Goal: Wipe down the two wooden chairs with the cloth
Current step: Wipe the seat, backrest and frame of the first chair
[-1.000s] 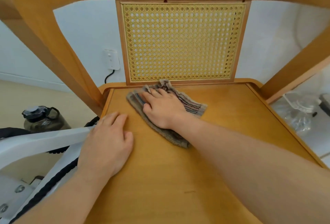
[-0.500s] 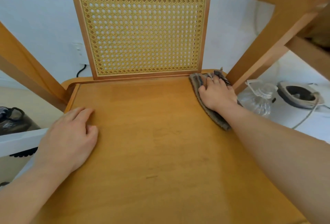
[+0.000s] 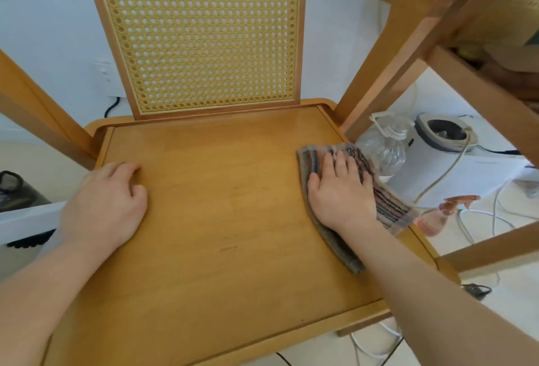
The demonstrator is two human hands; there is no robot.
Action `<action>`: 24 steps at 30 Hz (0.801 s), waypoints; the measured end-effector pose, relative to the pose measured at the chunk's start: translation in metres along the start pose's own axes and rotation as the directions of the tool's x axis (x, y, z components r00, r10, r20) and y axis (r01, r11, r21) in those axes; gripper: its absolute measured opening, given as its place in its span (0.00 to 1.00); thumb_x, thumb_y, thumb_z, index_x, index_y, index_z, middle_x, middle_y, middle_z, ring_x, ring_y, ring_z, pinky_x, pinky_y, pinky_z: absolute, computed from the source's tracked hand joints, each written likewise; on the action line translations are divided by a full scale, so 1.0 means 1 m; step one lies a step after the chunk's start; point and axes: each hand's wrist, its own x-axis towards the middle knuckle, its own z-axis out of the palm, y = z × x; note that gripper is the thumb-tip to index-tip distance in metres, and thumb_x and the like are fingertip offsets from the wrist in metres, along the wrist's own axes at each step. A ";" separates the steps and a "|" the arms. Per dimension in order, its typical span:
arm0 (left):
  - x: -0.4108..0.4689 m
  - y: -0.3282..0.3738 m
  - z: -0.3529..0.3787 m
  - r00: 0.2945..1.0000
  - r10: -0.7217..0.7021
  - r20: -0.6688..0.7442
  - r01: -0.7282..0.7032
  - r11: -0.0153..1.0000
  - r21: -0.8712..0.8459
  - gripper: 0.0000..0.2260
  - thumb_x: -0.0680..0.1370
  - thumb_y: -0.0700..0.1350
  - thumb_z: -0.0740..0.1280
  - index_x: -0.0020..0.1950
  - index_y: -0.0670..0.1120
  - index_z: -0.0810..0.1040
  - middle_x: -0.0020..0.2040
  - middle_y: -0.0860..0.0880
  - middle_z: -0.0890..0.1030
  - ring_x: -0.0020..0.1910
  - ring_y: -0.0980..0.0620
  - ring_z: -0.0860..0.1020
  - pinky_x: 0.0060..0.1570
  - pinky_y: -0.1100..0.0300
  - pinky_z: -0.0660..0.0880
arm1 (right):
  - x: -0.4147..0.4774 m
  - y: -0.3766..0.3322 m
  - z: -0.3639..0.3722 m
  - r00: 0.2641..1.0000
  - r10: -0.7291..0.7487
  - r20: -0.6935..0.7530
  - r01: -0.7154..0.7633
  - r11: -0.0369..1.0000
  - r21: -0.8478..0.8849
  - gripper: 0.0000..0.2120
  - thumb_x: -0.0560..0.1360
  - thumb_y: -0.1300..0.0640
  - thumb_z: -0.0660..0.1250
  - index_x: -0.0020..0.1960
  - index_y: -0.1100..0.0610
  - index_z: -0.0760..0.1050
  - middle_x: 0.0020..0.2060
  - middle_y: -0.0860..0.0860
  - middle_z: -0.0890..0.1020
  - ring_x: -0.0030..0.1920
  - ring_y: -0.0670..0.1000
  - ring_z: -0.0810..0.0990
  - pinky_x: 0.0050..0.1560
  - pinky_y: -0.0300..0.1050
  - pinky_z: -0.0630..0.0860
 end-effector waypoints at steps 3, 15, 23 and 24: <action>-0.007 0.005 -0.005 0.999 -0.046 0.020 0.045 0.997 0.065 0.20 0.79 0.49 0.53 0.68 0.48 0.70 0.66 0.45 0.73 0.65 0.41 0.69 0.58 0.42 0.72 | -0.062 -0.080 0.013 0.949 -0.311 0.057 0.305 0.948 0.094 0.30 0.81 0.42 0.41 0.79 0.54 0.44 0.79 0.51 0.45 0.78 0.52 0.42 0.76 0.57 0.40; -0.105 -0.031 -0.023 0.805 -0.409 0.430 0.571 0.732 -0.372 0.34 0.75 0.69 0.51 0.74 0.49 0.60 0.62 0.44 0.75 0.55 0.40 0.77 0.56 0.43 0.73 | -0.075 0.044 -0.013 0.998 0.004 0.065 -0.003 1.000 -0.014 0.30 0.81 0.41 0.41 0.80 0.52 0.45 0.79 0.50 0.48 0.78 0.52 0.46 0.76 0.57 0.46; -0.113 -0.029 -0.024 0.811 -0.446 0.379 0.584 0.667 -0.464 0.26 0.80 0.61 0.48 0.68 0.46 0.68 0.58 0.42 0.77 0.55 0.40 0.75 0.58 0.42 0.72 | -0.181 -0.116 0.014 0.848 -0.513 0.135 0.498 0.858 0.126 0.29 0.81 0.42 0.40 0.79 0.49 0.42 0.79 0.47 0.42 0.78 0.49 0.38 0.75 0.58 0.36; -0.114 -0.029 -0.024 0.824 -0.446 0.348 0.564 0.701 -0.437 0.25 0.80 0.60 0.47 0.65 0.46 0.70 0.55 0.43 0.77 0.53 0.40 0.76 0.57 0.43 0.72 | -0.181 -0.117 0.013 0.812 -0.565 0.150 0.552 0.825 0.121 0.28 0.81 0.41 0.41 0.79 0.48 0.42 0.79 0.46 0.43 0.78 0.49 0.39 0.75 0.57 0.36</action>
